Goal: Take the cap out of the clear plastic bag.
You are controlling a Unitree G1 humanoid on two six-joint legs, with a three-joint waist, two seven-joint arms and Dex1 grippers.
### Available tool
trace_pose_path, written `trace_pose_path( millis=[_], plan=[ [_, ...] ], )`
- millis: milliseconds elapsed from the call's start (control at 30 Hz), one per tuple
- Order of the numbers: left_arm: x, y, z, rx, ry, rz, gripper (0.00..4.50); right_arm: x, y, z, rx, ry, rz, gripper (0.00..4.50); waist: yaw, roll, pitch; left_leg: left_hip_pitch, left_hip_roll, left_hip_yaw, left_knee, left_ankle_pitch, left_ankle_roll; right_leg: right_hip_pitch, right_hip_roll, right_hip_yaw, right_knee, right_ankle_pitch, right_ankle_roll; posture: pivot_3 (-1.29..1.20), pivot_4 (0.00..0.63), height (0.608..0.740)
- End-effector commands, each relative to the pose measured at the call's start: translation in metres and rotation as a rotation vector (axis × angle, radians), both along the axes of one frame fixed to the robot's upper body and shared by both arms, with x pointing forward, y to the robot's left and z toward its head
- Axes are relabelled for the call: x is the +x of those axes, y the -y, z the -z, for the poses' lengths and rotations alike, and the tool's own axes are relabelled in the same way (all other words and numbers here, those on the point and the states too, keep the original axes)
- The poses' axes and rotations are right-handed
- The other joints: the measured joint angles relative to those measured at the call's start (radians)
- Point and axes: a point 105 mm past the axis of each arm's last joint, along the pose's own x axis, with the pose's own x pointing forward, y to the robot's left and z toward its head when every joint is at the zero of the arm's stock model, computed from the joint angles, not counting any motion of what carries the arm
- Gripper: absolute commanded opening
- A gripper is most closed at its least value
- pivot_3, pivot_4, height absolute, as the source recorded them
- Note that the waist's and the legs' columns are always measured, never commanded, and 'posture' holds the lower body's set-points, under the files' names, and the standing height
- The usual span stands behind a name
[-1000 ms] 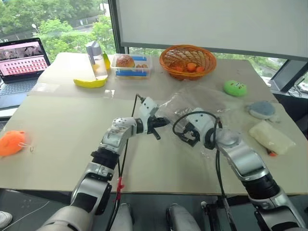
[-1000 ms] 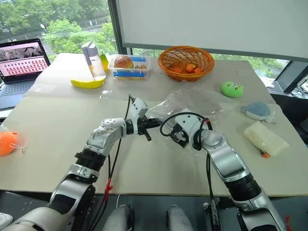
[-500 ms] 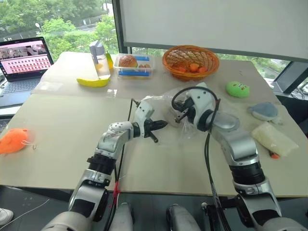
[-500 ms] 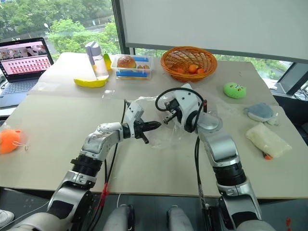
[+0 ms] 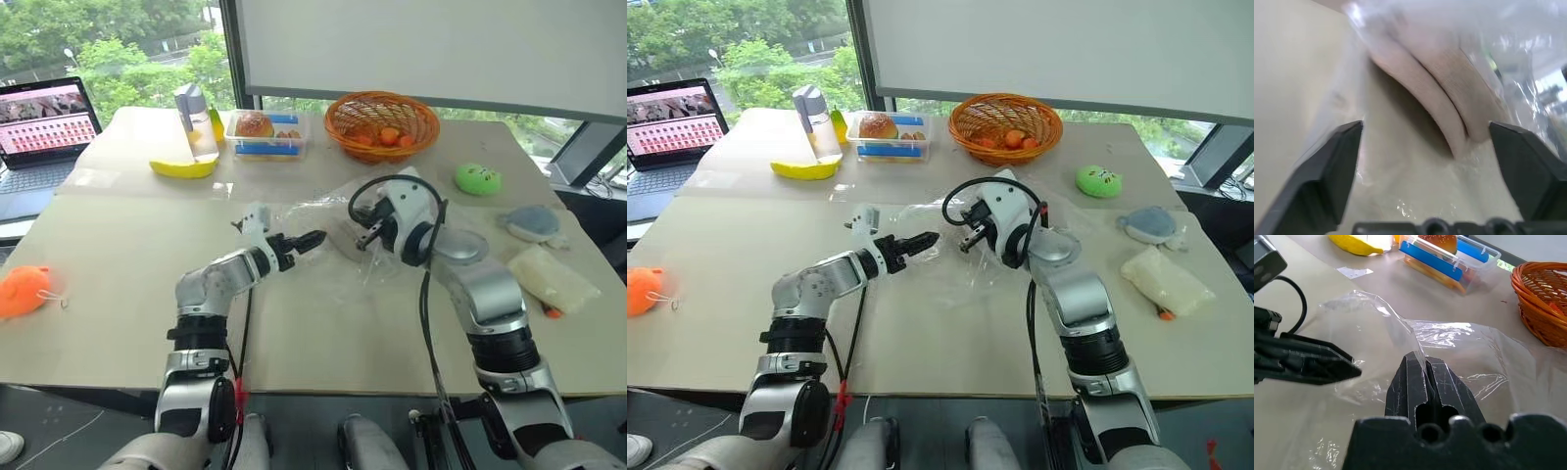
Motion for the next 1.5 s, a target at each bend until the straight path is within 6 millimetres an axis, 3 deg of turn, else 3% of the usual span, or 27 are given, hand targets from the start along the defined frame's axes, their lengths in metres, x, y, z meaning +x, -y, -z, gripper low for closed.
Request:
trace_pose_path(
  millis=[33, 133, 367, 467, 800, 1000, 1200, 1333, 1500],
  plan=[
    [0.001, 0.019, -0.004, -0.094, -0.025, 0.041, 4.43, -0.008, -0.005, -0.016, 0.016, 0.05, -0.023, 0.0, 0.003, 0.0, 0.0, 0.0, 0.0, 0.0, 0.0, 0.0, 0.0, 0.0, 0.0, 0.0, 0.0, 0.0, 0.0, 0.0, 0.15, 0.72],
    [0.005, 0.038, -0.001, -0.093, -0.028, 0.085, 4.43, -0.011, -0.011, -0.018, 0.015, 0.05, -0.041, 0.0, 0.008, 0.0, 0.0, 0.0, -0.001, -0.001, 0.0, 0.0, 0.0, 0.001, -0.001, -0.001, 0.0, 0.0, 0.0, 0.0, 0.15, 0.72],
    [0.024, 0.06, 0.008, -0.154, -0.086, 0.079, 4.43, -0.022, -0.026, -0.025, 0.027, 0.052, -0.084, 0.0, 0.003, 0.0, 0.0, 0.0, -0.002, -0.002, 0.0, 0.0, 0.0, 0.001, -0.001, -0.001, -0.001, 0.0, 0.0, 0.0, 0.15, 0.72],
    [0.029, 0.063, 0.01, -0.17, -0.097, 0.052, 3.75, -0.023, -0.026, -0.026, 0.023, 0.05, -0.081, 0.0, 0.0, 0.0, 0.0, 0.0, -0.002, -0.002, 0.0, 0.0, 0.0, 0.001, -0.001, -0.001, -0.001, 0.0, 0.0, 0.0, 0.15, 0.72],
    [0.018, 0.066, 0.003, -0.282, -0.14, 0.093, 0.12, -0.007, -0.002, -0.013, -0.071, 0.064, 0.005, 0.0, -0.004, 0.0, 0.0, 0.0, -0.002, -0.002, -0.001, 0.0, 0.0, 0.0, -0.001, -0.001, -0.001, 0.0, 0.0, 0.0, 0.15, 0.72],
    [-0.001, 0.067, -0.01, -0.336, -0.12, 0.137, 0.03, 0.008, 0.002, -0.012, -0.165, 0.128, 0.027, 0.0, -0.005, 0.0, 0.0, 0.0, -0.002, -0.002, -0.001, 0.0, -0.001, 0.0, -0.001, -0.001, -0.001, 0.0, 0.0, 0.0, 0.15, 0.72],
    [-0.037, 0.045, -0.018, -0.246, -0.08, 0.128, 0.03, 0.02, -0.002, -0.011, -0.232, 0.191, 0.017, 0.0, -0.018, 0.0, 0.0, 0.0, -0.002, -0.002, -0.002, 0.0, -0.001, 0.0, -0.001, 0.0, 0.0, 0.0, 0.0, 0.0, 0.15, 0.72],
    [-0.068, 0.017, -0.045, -0.233, 0.016, 0.178, 0.03, 0.024, -0.015, -0.011, -0.244, 0.217, -0.022, 0.0, -0.024, 0.0, 0.0, 0.0, -0.002, -0.003, -0.001, 0.001, -0.001, 0.0, -0.001, 0.0, 0.0, 0.0, 0.0, 0.0, 0.15, 0.72],
    [-0.105, -0.004, -0.082, -0.211, 0.203, 0.281, 0.03, 0.026, -0.021, -0.009, -0.247, 0.219, -0.056, 0.0, -0.027, 0.0, 0.0, 0.0, -0.002, -0.004, -0.002, 0.001, -0.001, 0.0, -0.001, -0.001, 0.0, 0.0, 0.0, 0.0, 0.15, 0.72]
  ],
)
